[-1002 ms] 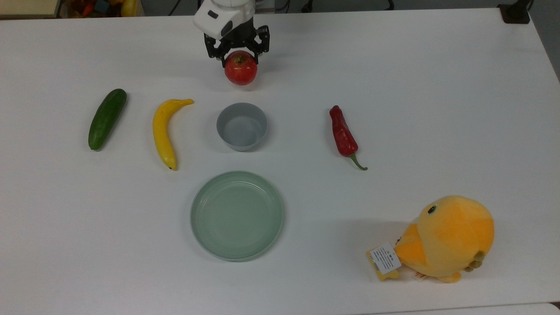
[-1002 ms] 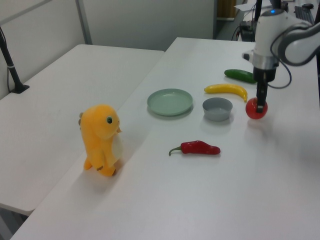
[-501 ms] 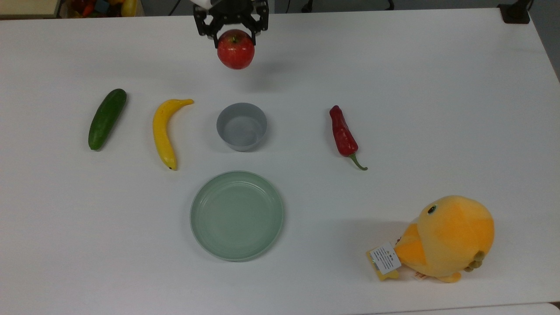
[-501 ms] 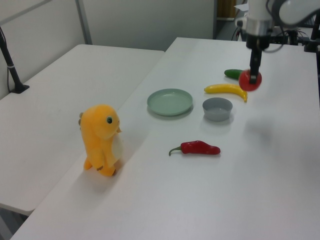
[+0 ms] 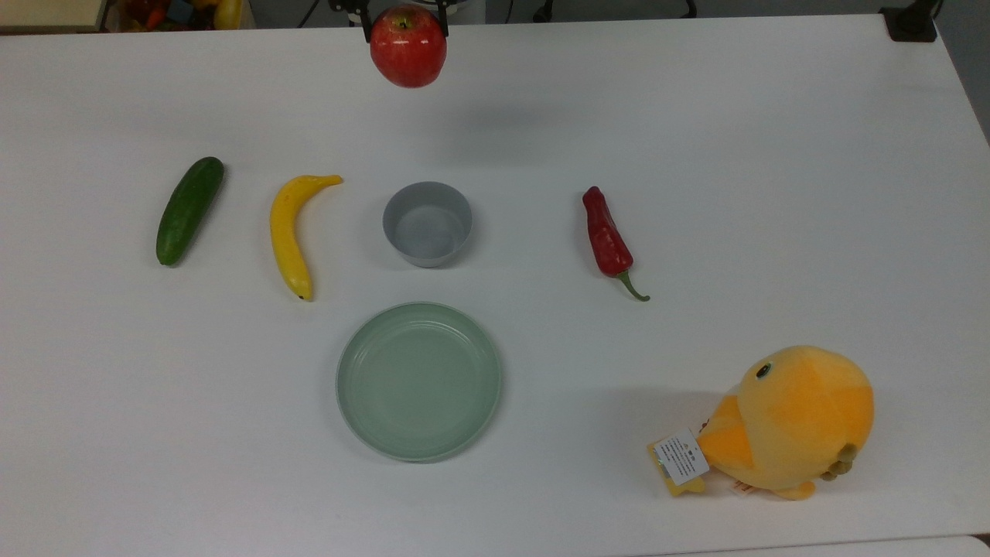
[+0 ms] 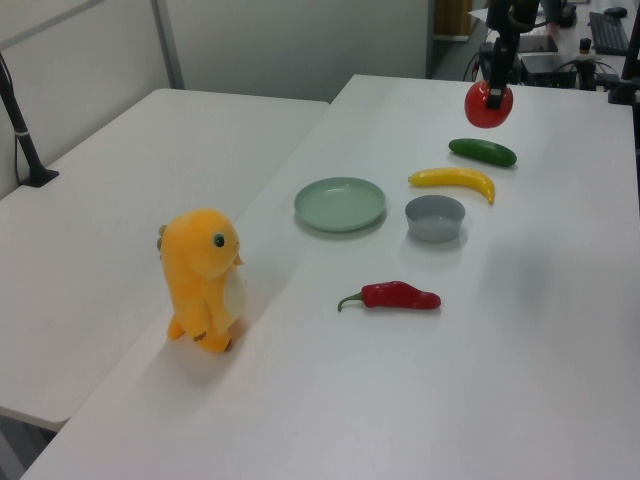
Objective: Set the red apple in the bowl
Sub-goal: 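Lift the red apple up off the table, then carry the apple over the grey bowl and lower it inside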
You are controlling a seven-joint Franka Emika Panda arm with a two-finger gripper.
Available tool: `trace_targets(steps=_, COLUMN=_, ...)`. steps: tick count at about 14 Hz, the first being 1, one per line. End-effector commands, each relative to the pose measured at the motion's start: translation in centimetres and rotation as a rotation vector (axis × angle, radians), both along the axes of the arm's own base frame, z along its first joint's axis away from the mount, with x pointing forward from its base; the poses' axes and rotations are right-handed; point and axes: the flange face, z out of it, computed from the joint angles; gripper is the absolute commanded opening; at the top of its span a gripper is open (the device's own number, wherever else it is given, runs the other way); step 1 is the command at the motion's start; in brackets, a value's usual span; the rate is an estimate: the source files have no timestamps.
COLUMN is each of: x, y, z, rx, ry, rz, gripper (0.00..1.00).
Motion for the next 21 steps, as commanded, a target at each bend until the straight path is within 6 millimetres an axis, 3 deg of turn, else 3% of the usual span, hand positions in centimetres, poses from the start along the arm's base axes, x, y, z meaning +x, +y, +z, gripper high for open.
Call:
trace_targets(steps=1, x=3.6, y=0.2, z=-0.8, rx=0.020, ry=0.024, rz=-0.015, gripper=0.10)
trace_targets(steps=3, x=5.2, y=0.3, z=-2.4, rx=0.025, ry=0.038, rz=-0.016, gripper=0.10)
trace_targets(steps=7, x=7.9, y=0.6, z=-8.0, rx=0.022, ry=0.063, rz=-0.006, gripper=0.10)
trace_targets(steps=10, x=8.8, y=0.5, z=-11.0, rx=0.022, ry=0.057, rz=-0.010, gripper=0.10)
trace_targets(steps=17, x=9.2, y=0.9, z=-17.6, rx=0.005, ry=0.061, rz=0.002, gripper=0.10)
trace_targets(steps=21, x=9.2, y=1.2, z=-20.0, rx=-0.001, ry=0.077, rz=0.013, gripper=0.10)
